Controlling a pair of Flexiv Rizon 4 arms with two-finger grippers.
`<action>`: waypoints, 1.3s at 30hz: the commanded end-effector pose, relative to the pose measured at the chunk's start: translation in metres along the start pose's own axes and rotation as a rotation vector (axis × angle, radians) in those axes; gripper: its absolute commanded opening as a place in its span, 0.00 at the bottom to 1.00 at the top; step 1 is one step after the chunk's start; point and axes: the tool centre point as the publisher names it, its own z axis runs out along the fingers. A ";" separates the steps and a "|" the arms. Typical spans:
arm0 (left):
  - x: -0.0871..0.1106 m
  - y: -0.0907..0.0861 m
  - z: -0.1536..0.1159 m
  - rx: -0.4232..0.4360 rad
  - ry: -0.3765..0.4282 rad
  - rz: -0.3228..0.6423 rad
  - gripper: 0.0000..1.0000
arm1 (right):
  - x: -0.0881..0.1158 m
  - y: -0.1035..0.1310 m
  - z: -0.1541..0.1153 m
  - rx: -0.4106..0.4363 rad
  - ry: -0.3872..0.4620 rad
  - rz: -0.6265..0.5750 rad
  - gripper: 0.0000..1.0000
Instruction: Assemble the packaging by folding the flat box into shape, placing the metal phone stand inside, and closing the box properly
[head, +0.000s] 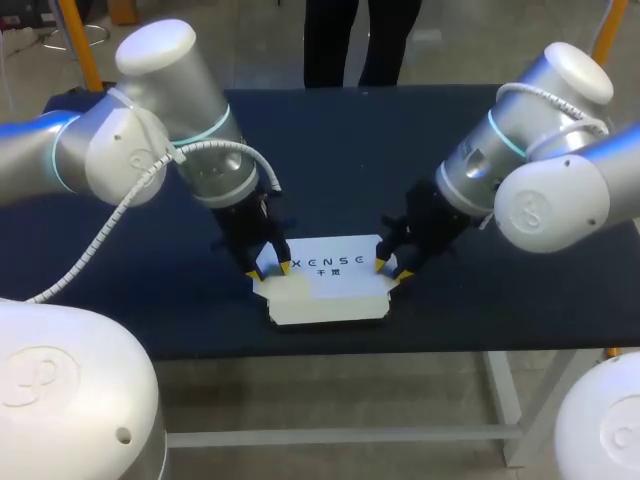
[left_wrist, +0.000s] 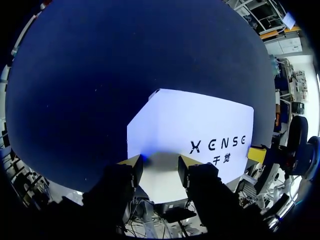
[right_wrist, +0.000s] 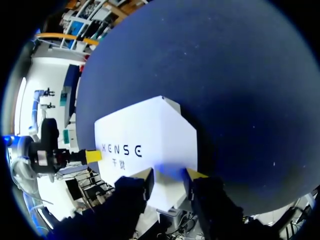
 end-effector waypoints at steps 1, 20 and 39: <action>0.002 -0.001 0.002 0.001 -0.006 0.001 0.49 | 0.002 0.000 0.002 -0.005 -0.001 0.001 0.44; 0.002 -0.001 0.002 0.001 -0.006 0.001 0.60 | 0.002 0.000 0.002 -0.005 -0.001 0.001 0.47; 0.001 0.001 0.004 0.012 0.002 0.011 0.57 | 0.003 -0.003 0.002 -0.016 0.012 -0.017 0.47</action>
